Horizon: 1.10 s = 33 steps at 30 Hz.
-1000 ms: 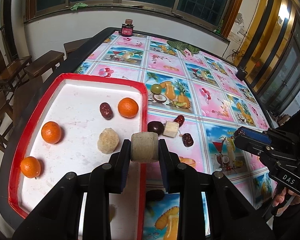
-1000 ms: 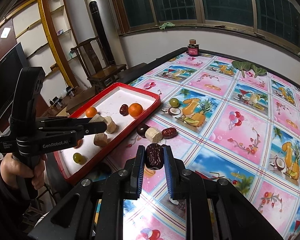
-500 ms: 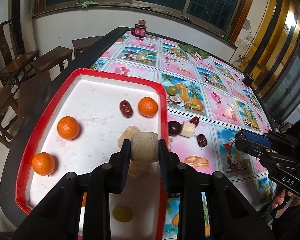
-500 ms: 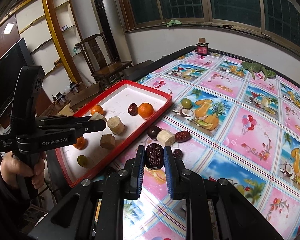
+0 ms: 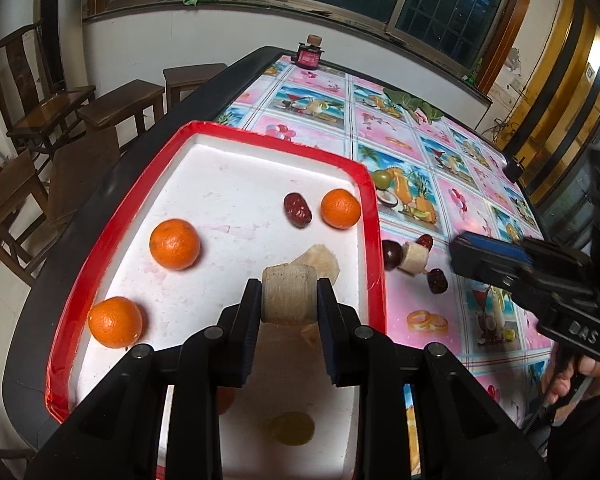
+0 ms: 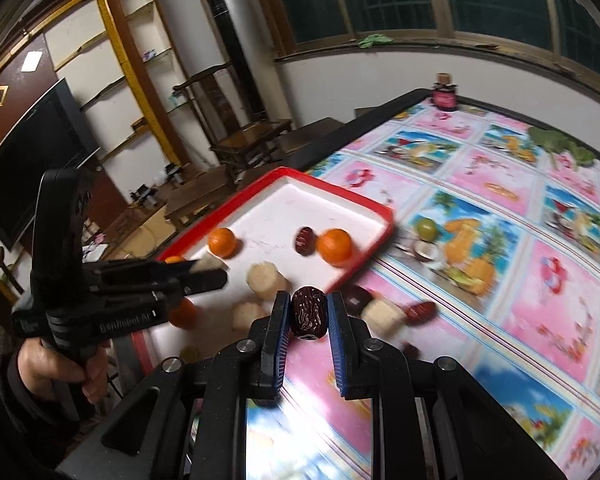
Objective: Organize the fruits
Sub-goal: 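Lift and carry the beige chunk and red date over the white tray with both tools, then open the left tool to drop the beige chunk while the right tool releases the date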
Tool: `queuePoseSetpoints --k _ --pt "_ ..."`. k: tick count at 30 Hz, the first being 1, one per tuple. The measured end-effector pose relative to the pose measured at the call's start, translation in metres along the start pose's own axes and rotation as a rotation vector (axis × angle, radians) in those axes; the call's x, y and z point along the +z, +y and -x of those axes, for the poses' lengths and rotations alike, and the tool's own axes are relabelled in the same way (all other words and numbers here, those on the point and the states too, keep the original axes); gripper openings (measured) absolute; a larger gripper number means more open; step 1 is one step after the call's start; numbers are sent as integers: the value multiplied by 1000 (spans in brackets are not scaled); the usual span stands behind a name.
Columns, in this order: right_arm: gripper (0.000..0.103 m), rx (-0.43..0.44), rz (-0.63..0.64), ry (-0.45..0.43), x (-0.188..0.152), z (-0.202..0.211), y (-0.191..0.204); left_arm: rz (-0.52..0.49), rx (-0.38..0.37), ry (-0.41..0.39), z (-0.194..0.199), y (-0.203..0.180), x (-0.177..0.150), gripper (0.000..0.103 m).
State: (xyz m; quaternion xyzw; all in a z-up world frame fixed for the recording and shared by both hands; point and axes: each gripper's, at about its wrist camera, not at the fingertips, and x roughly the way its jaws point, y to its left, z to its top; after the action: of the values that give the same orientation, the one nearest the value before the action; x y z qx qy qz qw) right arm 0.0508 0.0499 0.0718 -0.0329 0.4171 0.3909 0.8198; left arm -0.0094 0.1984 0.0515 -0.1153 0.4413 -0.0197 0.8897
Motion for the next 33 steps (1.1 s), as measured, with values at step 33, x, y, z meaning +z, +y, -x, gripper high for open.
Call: queuePoseSetpoints --k 33 --pt "20 -64 54 170 21 -119 4 38 38 74 -30 22 -12 25"
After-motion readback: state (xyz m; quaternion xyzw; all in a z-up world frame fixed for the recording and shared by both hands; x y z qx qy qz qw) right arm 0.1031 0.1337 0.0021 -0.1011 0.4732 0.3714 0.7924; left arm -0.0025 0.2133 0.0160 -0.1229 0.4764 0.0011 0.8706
